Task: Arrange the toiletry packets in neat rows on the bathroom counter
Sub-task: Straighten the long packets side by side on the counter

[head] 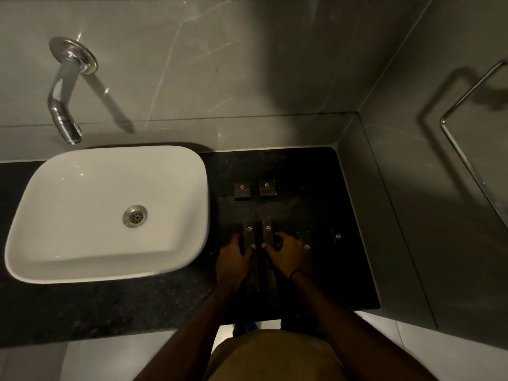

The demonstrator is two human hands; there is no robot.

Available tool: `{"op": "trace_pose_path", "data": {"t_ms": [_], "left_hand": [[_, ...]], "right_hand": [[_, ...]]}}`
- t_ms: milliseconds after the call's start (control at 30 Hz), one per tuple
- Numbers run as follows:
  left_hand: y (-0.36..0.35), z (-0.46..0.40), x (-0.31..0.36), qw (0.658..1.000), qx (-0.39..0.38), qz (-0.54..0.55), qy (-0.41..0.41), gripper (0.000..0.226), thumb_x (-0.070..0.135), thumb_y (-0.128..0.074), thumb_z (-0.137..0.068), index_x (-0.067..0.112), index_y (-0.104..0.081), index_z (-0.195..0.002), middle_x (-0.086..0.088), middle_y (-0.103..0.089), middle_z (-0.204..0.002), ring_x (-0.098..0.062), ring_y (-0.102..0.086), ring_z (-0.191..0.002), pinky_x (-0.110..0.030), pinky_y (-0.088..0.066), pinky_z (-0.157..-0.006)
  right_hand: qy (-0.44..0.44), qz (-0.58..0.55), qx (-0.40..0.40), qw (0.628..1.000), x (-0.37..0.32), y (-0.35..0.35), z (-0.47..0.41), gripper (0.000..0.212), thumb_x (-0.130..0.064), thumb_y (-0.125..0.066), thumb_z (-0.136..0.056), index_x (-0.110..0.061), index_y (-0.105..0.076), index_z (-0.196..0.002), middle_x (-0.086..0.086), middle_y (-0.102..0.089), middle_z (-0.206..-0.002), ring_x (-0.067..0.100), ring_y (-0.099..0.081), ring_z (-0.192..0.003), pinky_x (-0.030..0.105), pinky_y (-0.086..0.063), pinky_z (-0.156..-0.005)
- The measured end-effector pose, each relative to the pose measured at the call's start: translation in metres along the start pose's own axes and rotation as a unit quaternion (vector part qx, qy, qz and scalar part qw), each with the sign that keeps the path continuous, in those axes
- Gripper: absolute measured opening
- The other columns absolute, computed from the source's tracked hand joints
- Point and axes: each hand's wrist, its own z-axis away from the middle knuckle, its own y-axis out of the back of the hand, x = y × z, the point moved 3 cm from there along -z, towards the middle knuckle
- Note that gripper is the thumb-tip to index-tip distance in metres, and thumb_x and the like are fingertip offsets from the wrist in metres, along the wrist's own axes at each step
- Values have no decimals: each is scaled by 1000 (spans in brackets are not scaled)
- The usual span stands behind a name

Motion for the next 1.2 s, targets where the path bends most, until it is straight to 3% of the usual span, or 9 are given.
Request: {"op": "trace_pose_path", "data": {"t_ms": [167, 300, 433, 500, 600, 767, 900, 1000, 1200], "left_hand": [[1, 1, -2, 1000, -18, -5, 13, 43, 58, -55, -87, 26, -54, -117, -3, -70, -104, -21, -69, -90, -42, -58, -79], [7, 8, 0, 996, 70, -41, 21, 44, 54, -53, -90, 23, -52, -121, -2, -62, -118, -19, -63, -103, -33, -49, -80], [-15, 18, 48, 989, -1, -11, -147, 27, 39, -54, -95, 31, -49, -120, 6, -58, -122, -4, -56, -103, -29, -50, -87], [-38, 21, 79, 979, -64, -27, -193, 29, 37, -52, -96, 26, -52, -123, 3, -58, -125, -9, -57, -108, -35, -51, -94], [-73, 26, 110, 979, -109, -70, -160, 38, 42, -51, -96, 20, -48, -127, -5, -61, -123, -20, -62, -109, -40, -52, -94], [-112, 34, 124, 980, -148, -117, -62, 89, 51, -69, -81, 10, -22, -145, -13, -63, -123, -30, -65, -109, -44, -56, -89], [-118, 26, 121, 988, -112, -97, -40, 80, 51, -63, -85, 12, -25, -143, -14, -62, -121, -28, -66, -104, -41, -56, -89], [-113, 13, 122, 992, -86, -81, -53, 73, 38, -60, -91, 11, -22, -147, -19, -58, -125, -34, -64, -106, -39, -54, -87], [-99, -6, 126, 993, -67, -83, -59, 69, 28, -70, -86, 4, -34, -140, -18, -53, -132, -33, -58, -116, -35, -49, -91]], "right_hand": [[-6, -3, 6, 1000, 0, 5, 1, 48, -52, -71, -78, -23, -65, -115, 2, -73, -99, 19, -68, -91, 29, -52, -75], [-32, -35, 75, 996, 19, 42, -2, 52, -49, -69, -82, -20, -61, -124, 1, -70, -90, 19, -66, -89, 36, -56, -82], [-24, -23, 128, 991, 63, 93, -1, 45, -35, -70, -84, -16, -61, -124, 9, -66, -107, 28, -63, -103, 39, -54, -85], [-41, -11, 119, 992, 83, 108, 2, 49, -31, -73, -83, -14, -60, -127, 13, -61, -120, 31, -58, -113, 45, -53, -93], [-73, 12, 75, 994, 107, 113, 5, 58, -29, -77, -79, -12, -56, -131, 15, -55, -131, 33, -53, -123, 49, -48, -102], [-94, 18, 34, 995, 130, 110, 9, 56, -28, -78, -78, -12, -59, -128, 13, -60, -127, 32, -57, -119, 45, -50, -101], [-87, -13, 39, 995, 133, 108, 2, 56, -27, -80, -77, -13, -59, -128, 12, -60, -127, 30, -58, -118, 40, -50, -97], [-81, -35, 28, 996, 128, 111, -10, 57, -27, -81, -76, -15, -60, -127, 11, -61, -124, 26, -62, -110, 32, -53, -88], [-94, -68, 24, 993, 114, 111, -31, 64, -23, -82, -76, -13, -56, -134, 13, -56, -129, 25, -61, -108, 25, -47, -80]]}}
